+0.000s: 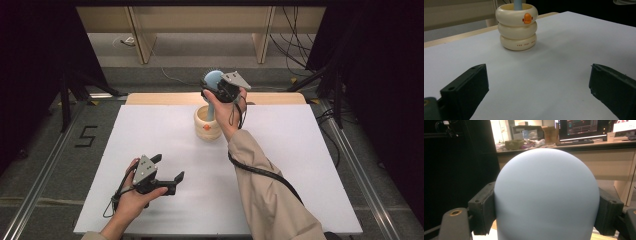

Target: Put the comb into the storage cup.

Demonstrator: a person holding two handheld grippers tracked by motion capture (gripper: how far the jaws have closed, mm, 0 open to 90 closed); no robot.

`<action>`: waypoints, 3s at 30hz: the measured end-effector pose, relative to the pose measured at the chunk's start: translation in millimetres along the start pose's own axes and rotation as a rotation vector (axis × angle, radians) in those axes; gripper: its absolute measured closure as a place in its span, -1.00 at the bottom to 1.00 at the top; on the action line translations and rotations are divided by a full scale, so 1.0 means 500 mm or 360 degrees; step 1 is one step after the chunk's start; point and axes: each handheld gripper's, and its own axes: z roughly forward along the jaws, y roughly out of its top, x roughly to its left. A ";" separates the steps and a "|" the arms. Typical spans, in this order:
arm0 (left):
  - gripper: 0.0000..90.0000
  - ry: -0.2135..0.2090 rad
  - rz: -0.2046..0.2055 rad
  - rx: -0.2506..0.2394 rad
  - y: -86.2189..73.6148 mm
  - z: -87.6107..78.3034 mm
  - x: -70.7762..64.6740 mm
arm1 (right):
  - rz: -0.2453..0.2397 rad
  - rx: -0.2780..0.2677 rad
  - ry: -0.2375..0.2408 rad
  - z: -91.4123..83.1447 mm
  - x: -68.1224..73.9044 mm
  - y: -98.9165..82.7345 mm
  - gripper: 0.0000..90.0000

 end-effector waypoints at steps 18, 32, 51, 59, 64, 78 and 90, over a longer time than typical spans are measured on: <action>-0.95 -0.0002 0.0000 0.0001 0.000 0.001 0.000 | -0.0011 0.0032 0.0003 0.005 0.003 -0.017 -0.53; -0.95 0.0002 0.0005 0.0000 0.000 0.000 0.000 | -0.0014 0.0054 0.0004 0.008 0.007 -0.027 -0.53; -0.95 -0.0002 0.0002 0.0002 -0.001 0.003 -0.002 | 0.0007 0.0103 0.0007 0.012 -0.002 -0.047 -0.53; -0.95 -0.0005 0.0004 0.0002 -0.001 0.003 -0.002 | 0.0025 0.0104 0.0013 0.013 -0.005 -0.047 -0.53; -0.95 -0.0007 0.0005 0.0006 -0.002 0.005 -0.003 | 0.0042 0.0110 0.0011 0.015 -0.011 -0.045 -0.54; -0.95 -0.0008 0.0005 0.0011 -0.002 0.005 -0.003 | 0.0076 0.0196 -0.0024 0.003 -0.026 -0.036 -0.56; -0.95 -0.0002 0.0001 0.0016 -0.003 0.006 -0.003 | 0.0079 0.0262 -0.0007 -0.019 -0.054 -0.036 -0.61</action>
